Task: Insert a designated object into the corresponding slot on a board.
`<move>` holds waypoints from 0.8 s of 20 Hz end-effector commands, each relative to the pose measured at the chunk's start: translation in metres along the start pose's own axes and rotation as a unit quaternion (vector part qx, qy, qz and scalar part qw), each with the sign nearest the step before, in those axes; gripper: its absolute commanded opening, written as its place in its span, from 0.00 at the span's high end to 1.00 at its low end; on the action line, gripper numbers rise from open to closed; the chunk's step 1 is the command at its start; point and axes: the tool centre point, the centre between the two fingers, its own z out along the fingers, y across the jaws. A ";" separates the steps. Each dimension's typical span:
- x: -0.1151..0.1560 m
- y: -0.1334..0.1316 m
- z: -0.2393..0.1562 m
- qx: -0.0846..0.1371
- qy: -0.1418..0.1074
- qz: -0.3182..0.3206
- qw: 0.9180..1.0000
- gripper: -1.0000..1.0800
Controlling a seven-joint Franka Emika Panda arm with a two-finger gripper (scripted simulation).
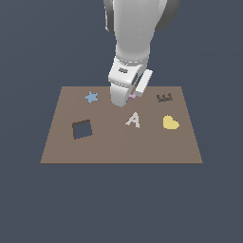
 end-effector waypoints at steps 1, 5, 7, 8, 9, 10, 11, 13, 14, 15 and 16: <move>0.000 0.000 0.007 0.000 0.000 -0.001 1.000 0.04; -0.001 -0.001 0.014 0.000 0.000 -0.002 1.000 0.04; -0.001 -0.001 0.014 0.000 0.000 -0.002 1.000 1.00; -0.001 -0.001 0.014 0.000 0.000 -0.002 1.000 1.00; -0.001 -0.001 0.014 0.000 0.000 -0.002 1.000 1.00; -0.001 -0.001 0.014 0.000 0.000 -0.002 1.000 1.00; -0.001 -0.001 0.014 0.000 0.000 -0.002 1.000 1.00; -0.001 -0.001 0.014 0.000 0.000 -0.002 1.000 1.00; -0.001 -0.001 0.014 0.000 0.000 -0.002 1.000 1.00; -0.001 -0.001 0.014 0.000 0.000 -0.002 1.000 1.00; -0.001 -0.001 0.014 0.000 0.000 -0.002 1.000 1.00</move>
